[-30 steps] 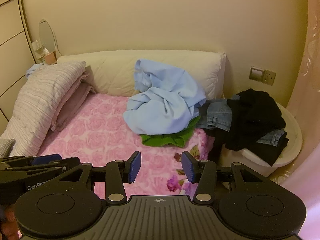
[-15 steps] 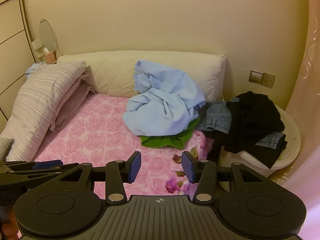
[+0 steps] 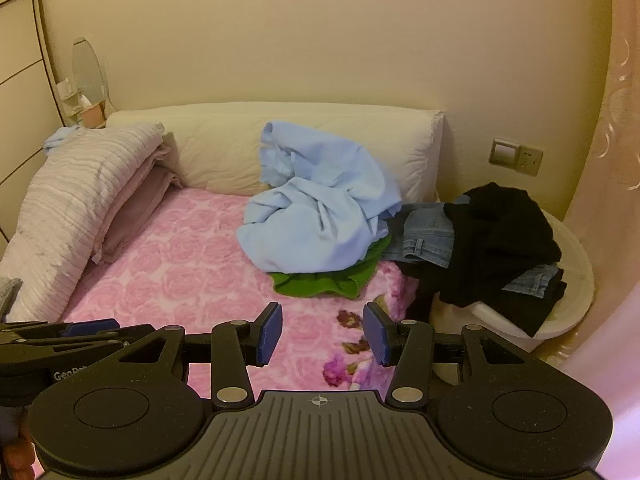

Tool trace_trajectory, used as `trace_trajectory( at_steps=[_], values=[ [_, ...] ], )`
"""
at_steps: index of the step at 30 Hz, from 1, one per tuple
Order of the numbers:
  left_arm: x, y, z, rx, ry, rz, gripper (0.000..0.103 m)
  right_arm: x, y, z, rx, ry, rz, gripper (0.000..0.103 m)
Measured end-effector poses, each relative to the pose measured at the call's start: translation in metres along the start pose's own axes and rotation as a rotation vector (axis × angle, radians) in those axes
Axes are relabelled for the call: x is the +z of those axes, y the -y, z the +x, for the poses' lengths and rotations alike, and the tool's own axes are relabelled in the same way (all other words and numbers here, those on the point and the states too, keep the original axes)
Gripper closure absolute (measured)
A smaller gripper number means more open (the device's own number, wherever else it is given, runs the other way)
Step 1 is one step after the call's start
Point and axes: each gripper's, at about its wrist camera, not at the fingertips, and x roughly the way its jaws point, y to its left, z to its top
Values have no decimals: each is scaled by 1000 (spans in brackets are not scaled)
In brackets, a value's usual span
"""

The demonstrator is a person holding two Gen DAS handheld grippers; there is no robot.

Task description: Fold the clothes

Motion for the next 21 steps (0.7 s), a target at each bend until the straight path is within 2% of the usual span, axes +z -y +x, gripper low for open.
trace_trajectory(
  at_steps=[9, 13, 21],
  values=[
    [8, -10, 19, -1, -37, -49, 67, 6, 7, 23, 6, -36, 1, 54],
    [13, -10, 28, -25, -1, -50, 68, 12, 13, 35, 15, -48, -5, 54],
    [29, -6, 67, 31, 14, -59, 68, 25, 31, 78, 50, -97, 13, 54]
  ],
)
